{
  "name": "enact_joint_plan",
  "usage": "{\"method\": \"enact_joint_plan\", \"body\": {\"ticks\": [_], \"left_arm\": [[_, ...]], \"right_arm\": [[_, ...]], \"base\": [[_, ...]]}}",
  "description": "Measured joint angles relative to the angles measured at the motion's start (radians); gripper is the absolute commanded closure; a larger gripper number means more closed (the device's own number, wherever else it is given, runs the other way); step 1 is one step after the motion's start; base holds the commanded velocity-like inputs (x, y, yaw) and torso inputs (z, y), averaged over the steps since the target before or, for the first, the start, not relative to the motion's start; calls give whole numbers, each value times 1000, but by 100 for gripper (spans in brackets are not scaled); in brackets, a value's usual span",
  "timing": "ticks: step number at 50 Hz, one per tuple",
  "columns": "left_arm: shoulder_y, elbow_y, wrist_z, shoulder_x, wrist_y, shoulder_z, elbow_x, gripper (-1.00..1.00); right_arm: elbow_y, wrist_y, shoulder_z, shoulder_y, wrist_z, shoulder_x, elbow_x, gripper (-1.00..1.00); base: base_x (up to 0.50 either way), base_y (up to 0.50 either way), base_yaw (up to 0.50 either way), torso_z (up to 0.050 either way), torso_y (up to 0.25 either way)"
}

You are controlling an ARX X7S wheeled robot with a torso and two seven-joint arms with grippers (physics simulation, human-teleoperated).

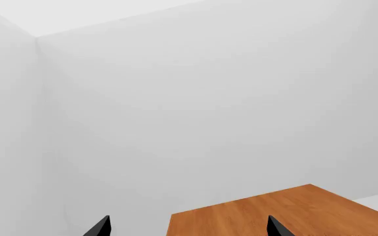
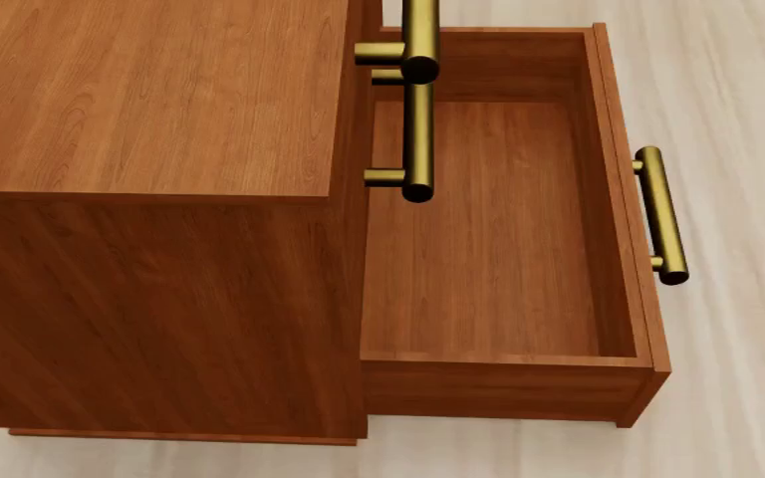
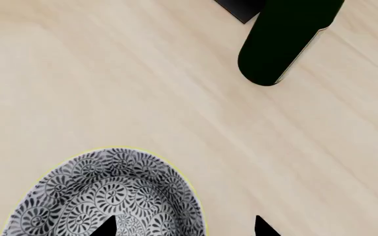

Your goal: Put the bowl in the bottom drawer of the cabinet.

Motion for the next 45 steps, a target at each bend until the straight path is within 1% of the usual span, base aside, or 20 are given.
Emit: {"method": "enact_joint_plan", "body": {"ticks": [45], "left_arm": [[-12, -2, -19, -8, -3, 36, 3, -100]], "right_arm": [[144, -126, -81, 6, -92, -43, -73, -100]], "base": [[0, 0, 0, 0, 0]]}}
